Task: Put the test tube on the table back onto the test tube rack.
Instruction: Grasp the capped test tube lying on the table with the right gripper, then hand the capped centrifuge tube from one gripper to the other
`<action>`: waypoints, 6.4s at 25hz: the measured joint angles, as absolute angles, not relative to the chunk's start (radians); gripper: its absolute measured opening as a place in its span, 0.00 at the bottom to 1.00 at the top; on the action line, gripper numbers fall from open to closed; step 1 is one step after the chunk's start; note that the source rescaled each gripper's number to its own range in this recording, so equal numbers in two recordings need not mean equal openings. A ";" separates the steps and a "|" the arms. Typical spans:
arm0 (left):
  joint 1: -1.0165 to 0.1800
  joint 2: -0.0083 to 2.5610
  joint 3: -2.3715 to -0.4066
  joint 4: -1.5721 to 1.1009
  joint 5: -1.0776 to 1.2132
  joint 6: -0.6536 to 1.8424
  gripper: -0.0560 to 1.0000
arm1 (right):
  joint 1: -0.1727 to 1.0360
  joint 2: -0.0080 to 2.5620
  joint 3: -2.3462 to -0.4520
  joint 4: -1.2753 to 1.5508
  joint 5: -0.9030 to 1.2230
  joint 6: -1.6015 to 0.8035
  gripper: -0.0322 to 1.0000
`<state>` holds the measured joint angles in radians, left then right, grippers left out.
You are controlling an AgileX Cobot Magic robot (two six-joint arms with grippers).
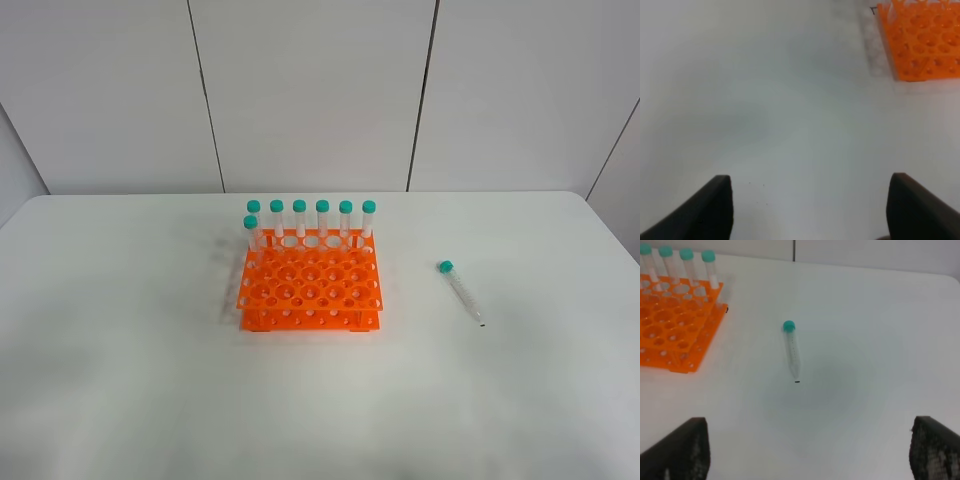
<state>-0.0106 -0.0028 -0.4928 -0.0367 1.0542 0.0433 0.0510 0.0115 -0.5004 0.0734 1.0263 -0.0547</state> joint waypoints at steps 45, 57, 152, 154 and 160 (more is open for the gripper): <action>-0.011 -0.003 -0.493 -0.037 1.054 0.043 1.00 | 0.123 2.041 -1.369 0.078 0.865 -0.068 0.87; -0.011 -0.003 -0.493 -0.037 1.054 0.043 1.00 | 0.121 2.153 -1.369 0.073 0.817 -0.062 0.87; -0.011 0.064 -0.555 -0.109 1.019 0.043 1.00 | 0.387 1.667 -1.000 1.077 0.751 -1.181 0.06; -0.011 0.156 -0.621 -0.145 0.994 0.043 1.00 | 0.387 1.667 -1.000 1.077 0.752 -1.181 0.06; -0.011 0.530 -0.793 -0.233 0.861 0.059 1.00 | 0.387 1.667 -1.000 1.077 0.752 -1.184 0.06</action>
<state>-0.0106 0.5303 -0.7929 -0.2331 0.8606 0.0594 0.3871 1.6669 -1.0001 1.0772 0.7521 -1.1842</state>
